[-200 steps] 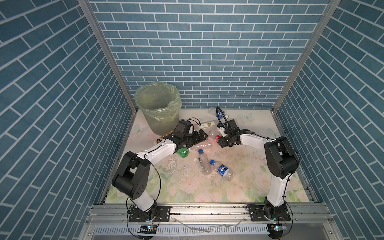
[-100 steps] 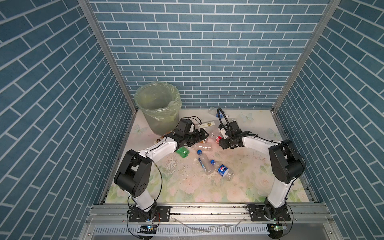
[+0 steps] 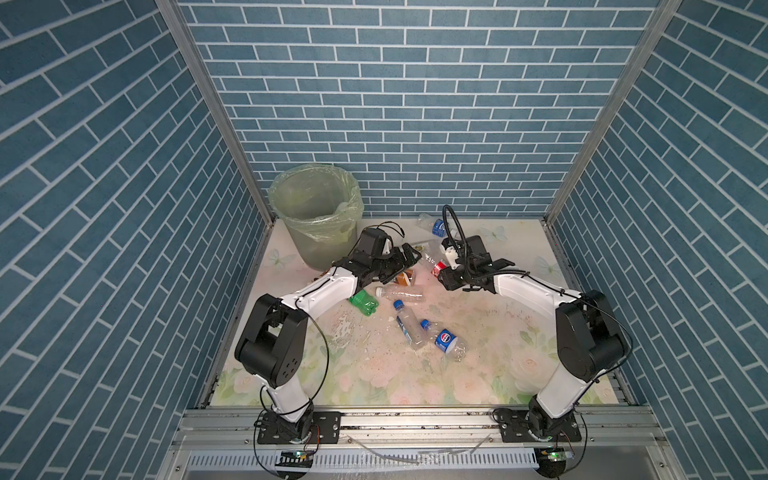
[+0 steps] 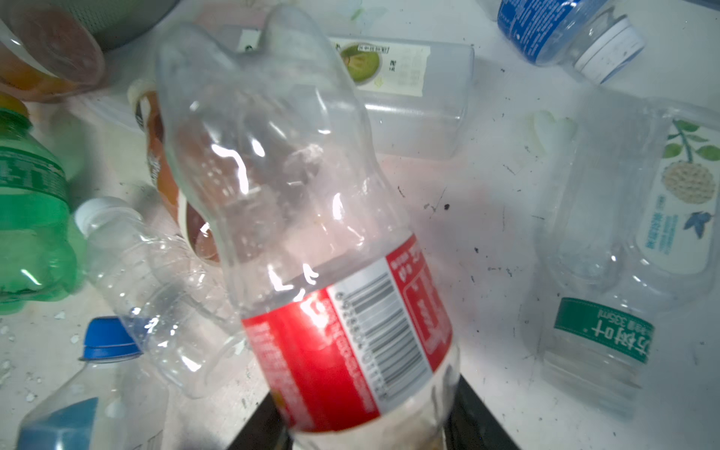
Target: Throw the plastic bottles in the bin
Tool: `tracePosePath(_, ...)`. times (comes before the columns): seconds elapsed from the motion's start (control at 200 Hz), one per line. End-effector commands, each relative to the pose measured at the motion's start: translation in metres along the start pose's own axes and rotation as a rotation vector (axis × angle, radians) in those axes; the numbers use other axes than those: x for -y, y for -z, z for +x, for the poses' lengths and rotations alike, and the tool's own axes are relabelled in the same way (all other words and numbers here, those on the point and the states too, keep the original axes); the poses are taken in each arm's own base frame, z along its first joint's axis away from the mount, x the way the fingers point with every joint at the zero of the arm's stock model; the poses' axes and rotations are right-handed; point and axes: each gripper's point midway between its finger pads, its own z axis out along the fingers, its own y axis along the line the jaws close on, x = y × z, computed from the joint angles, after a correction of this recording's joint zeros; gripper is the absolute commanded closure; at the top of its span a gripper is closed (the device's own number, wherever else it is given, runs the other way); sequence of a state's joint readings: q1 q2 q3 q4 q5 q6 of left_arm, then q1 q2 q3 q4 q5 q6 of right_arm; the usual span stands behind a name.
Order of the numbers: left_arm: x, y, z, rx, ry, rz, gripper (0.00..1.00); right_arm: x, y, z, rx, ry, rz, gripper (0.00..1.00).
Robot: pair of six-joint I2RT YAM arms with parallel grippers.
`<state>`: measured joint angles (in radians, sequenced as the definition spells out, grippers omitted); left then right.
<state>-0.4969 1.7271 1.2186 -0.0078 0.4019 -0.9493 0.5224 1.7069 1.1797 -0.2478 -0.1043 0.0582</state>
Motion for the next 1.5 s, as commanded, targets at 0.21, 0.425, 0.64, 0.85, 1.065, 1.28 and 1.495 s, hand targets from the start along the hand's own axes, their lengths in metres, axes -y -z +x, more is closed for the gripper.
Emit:
tracePosePath(0.21, 0.026, -0.012, -0.037, 0.147, 0.001, 0.048, 0.01, -0.024, 0.038, -0.049, 0.126, -0.010, -0.077, 0.47)
tracePosePath(0.425, 0.033, -0.024, -0.033, 0.153, -0.013, 0.037, 0.01, -0.031, 0.042, -0.057, 0.152, -0.004, -0.091, 0.48)
tracePosePath(0.64, 0.031, -0.030, -0.031, 0.165, -0.012, 0.018, 0.01, -0.038, 0.049, -0.066, 0.188, -0.021, -0.123, 0.48)
tracePosePath(0.85, 0.038, -0.035, -0.032, 0.174, -0.018, 0.048, 0.04, -0.046, 0.052, -0.074, 0.217, -0.027, -0.145, 0.48)
tracePosePath(1.065, 0.042, -0.036, -0.032, 0.184, -0.028, 0.067, 0.22, -0.050, 0.053, -0.080, 0.233, -0.024, -0.152, 0.48)
tracePosePath(1.28, 0.046, -0.033, -0.033, 0.182, -0.047, 0.075, 0.41, -0.051, 0.053, -0.083, 0.240, -0.024, -0.149, 0.47)
tracePosePath(1.495, 0.048, -0.031, -0.031, 0.170, -0.072, 0.061, 0.47, -0.053, 0.058, -0.081, 0.247, -0.020, -0.157, 0.38)
